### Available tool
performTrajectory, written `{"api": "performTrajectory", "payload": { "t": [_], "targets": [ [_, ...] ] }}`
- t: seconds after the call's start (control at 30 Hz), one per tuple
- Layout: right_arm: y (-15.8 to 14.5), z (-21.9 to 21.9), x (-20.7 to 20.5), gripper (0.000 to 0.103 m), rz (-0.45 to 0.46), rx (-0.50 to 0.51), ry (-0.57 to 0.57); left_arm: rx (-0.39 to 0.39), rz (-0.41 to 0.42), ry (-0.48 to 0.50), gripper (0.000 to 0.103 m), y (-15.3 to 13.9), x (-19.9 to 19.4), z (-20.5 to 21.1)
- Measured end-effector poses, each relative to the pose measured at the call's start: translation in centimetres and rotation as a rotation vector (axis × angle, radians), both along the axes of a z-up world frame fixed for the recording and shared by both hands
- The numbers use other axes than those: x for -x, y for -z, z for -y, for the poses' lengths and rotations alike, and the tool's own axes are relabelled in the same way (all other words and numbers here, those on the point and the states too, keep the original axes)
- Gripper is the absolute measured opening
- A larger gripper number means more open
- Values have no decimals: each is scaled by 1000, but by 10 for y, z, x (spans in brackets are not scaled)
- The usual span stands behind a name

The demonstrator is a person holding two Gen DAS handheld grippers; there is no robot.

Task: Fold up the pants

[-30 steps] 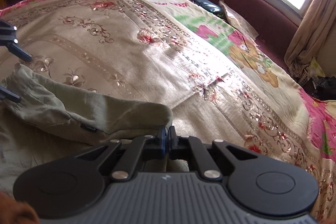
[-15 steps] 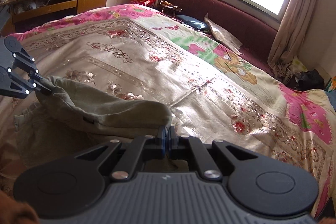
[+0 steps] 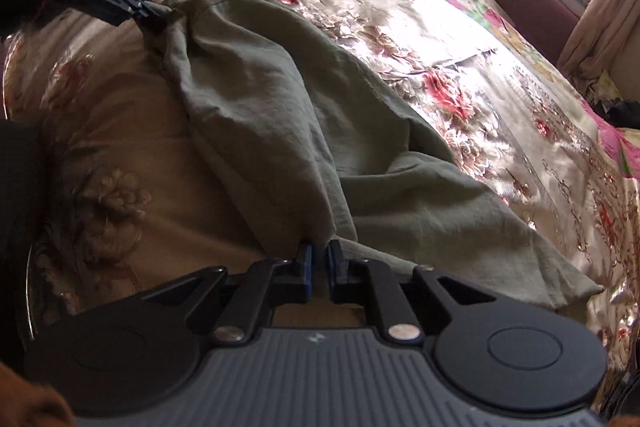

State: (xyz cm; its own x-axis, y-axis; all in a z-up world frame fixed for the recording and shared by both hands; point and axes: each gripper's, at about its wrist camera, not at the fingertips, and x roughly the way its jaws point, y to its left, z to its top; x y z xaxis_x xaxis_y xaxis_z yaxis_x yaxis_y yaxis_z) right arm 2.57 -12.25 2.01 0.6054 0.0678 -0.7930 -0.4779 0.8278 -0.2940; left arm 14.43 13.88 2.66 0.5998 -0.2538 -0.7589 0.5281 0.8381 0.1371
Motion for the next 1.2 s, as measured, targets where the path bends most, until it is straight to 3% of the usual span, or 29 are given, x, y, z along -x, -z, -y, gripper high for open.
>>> {"api": "performTrajectory", "payload": {
  "t": [0.13,0.23,0.4,0.53,0.57,0.63,0.8,0.93,1.03,1.13,1.2],
  "targets": [
    [-9,-25,11,39,75,67,-83,25,-7,11,31,-6,-6,-2],
    [-18,-38,17,42,118,63,-118,8,3,29,34,-5,-1,-6],
    [-11,-70,-7,46,92,-34,-185,22,-18,52,38,-2,7,-18],
    [16,-97,-32,39,115,4,-220,12,0,82,54,-4,21,-22],
    [19,-101,-37,23,123,10,-211,-1,10,95,55,-4,25,-21],
    [17,-100,-51,12,90,-29,-180,-36,32,144,57,-3,33,-15],
    [-11,-84,-60,8,114,-109,-143,-103,124,181,57,-3,29,2],
    [-24,-74,-78,7,112,-106,-133,-149,126,154,31,-10,-9,11],
    [-43,-68,-113,6,155,-81,-90,-159,222,119,20,-39,-32,15],
    [-77,-57,-129,6,251,-129,-30,-95,324,85,19,-69,-34,10],
    [-92,-52,-119,6,335,-150,-47,-63,337,78,19,-68,-25,4]
  ]
}}
